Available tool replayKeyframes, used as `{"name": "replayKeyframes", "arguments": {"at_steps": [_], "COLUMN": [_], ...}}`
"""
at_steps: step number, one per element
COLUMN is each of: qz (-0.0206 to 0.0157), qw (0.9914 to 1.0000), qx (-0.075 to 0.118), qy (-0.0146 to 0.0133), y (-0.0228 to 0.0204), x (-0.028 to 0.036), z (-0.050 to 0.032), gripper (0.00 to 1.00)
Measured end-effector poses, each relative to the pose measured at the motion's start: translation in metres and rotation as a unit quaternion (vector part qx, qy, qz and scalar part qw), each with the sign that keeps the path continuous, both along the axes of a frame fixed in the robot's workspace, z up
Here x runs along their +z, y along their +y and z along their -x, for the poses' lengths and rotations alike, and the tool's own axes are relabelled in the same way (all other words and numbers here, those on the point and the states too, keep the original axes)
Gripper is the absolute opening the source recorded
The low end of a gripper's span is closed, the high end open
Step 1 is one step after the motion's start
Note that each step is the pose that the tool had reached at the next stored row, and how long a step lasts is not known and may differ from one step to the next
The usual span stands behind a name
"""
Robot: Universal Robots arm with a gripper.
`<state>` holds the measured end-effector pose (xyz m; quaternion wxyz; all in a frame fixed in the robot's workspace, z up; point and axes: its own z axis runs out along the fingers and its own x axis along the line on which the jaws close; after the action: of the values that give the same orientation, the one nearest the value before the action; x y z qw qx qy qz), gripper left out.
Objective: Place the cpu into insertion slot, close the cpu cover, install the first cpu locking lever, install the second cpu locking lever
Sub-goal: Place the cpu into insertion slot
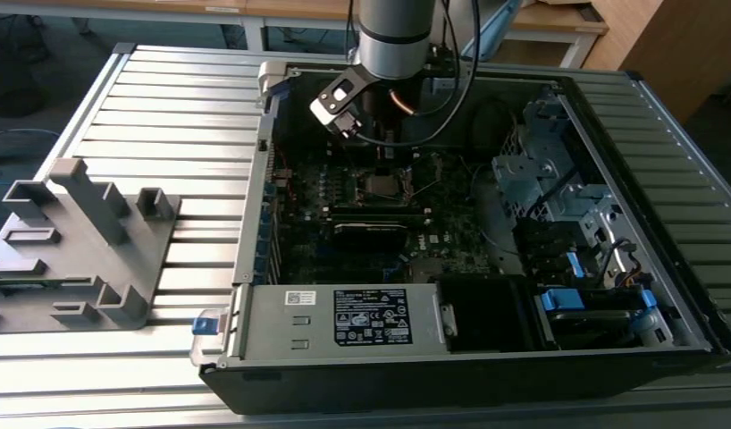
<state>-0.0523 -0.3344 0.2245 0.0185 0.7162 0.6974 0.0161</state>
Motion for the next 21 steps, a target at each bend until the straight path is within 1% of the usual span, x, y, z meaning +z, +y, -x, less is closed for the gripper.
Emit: {"name": "replayKeyframes", "arguments": {"at_steps": [5, 11, 15, 20, 21], "qz": [0.0001, 0.0000, 0.0000, 0.0000, 0.0000], "qw": [0.99999, 0.99999, 0.99999, 0.99999, 0.99999], "qx": [-0.005, -0.005, -0.005, -0.005, -0.005], "qy": [0.0001, 0.0000, 0.0000, 0.0000, 0.0000], "y": [0.0000, 0.0000, 0.0000, 0.0000, 0.0000], "x": [-0.0025, -0.0056, -0.0062, -0.0059, -0.0017], "z": [-0.0009, -0.0010, -0.0014, -0.0019, -0.0018], "gripper": [0.11, 0.11, 0.11, 0.11, 0.11]}}
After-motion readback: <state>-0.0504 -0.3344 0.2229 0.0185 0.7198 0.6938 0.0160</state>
